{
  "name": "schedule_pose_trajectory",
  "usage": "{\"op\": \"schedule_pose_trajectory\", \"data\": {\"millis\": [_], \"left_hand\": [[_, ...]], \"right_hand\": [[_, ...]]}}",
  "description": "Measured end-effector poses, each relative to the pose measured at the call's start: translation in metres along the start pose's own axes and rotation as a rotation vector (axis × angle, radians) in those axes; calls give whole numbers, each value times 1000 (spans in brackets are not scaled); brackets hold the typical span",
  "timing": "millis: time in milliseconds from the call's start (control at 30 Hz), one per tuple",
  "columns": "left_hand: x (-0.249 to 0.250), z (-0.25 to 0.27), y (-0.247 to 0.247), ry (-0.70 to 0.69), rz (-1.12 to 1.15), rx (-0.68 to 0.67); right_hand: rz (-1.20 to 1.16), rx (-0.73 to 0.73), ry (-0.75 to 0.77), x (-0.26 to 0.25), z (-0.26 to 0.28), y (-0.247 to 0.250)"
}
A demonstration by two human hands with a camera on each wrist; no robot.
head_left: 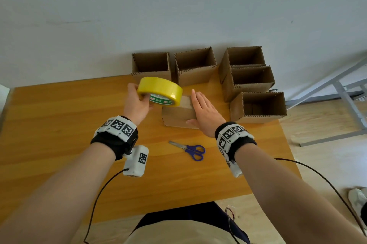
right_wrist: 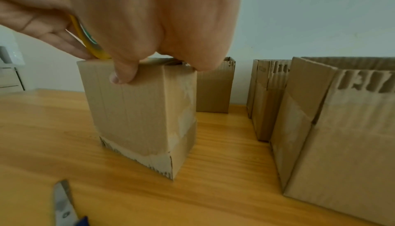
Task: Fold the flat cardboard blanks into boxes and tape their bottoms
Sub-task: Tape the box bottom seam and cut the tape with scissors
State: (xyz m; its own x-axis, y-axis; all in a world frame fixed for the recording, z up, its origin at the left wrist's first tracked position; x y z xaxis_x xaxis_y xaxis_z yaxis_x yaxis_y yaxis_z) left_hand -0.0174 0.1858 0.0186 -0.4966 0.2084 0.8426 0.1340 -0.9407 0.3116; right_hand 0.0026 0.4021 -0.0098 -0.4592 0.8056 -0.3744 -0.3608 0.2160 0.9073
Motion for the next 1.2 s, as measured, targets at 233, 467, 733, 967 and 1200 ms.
{"op": "schedule_pose_trajectory", "data": {"millis": [233, 467, 733, 967, 1200], "left_hand": [[-17, -13, 37, -34, -272, 143], [-30, -18, 49, -2, -256, 237], [-29, -23, 47, -85, -340, 231], [-37, -29, 47, -85, -418, 209], [-37, -34, 49, -117, -358, 164]], "right_hand": [[64, -41, 2, -1, -2, -2], [103, -64, 3, 0, -1, -3], [99, -69, -11, 1, -1, -4], [100, -14, -19, 1, -1, -1], [129, -11, 29, -25, -28, 5]]}}
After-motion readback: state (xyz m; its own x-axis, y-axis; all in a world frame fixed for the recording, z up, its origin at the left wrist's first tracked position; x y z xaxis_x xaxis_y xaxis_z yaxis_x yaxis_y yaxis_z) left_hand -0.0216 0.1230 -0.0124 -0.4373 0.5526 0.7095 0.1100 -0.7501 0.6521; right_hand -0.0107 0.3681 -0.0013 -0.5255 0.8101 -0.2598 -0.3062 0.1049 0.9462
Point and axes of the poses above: each hand's wrist, its own z-axis away from the middle knuckle, its own y-axis out of the back of the hand, x = y × z, the point moved 1 cm from there along -z, towards the middle knuckle, and after that the axes turned 10 degrees about y, right-handed, at the moved point
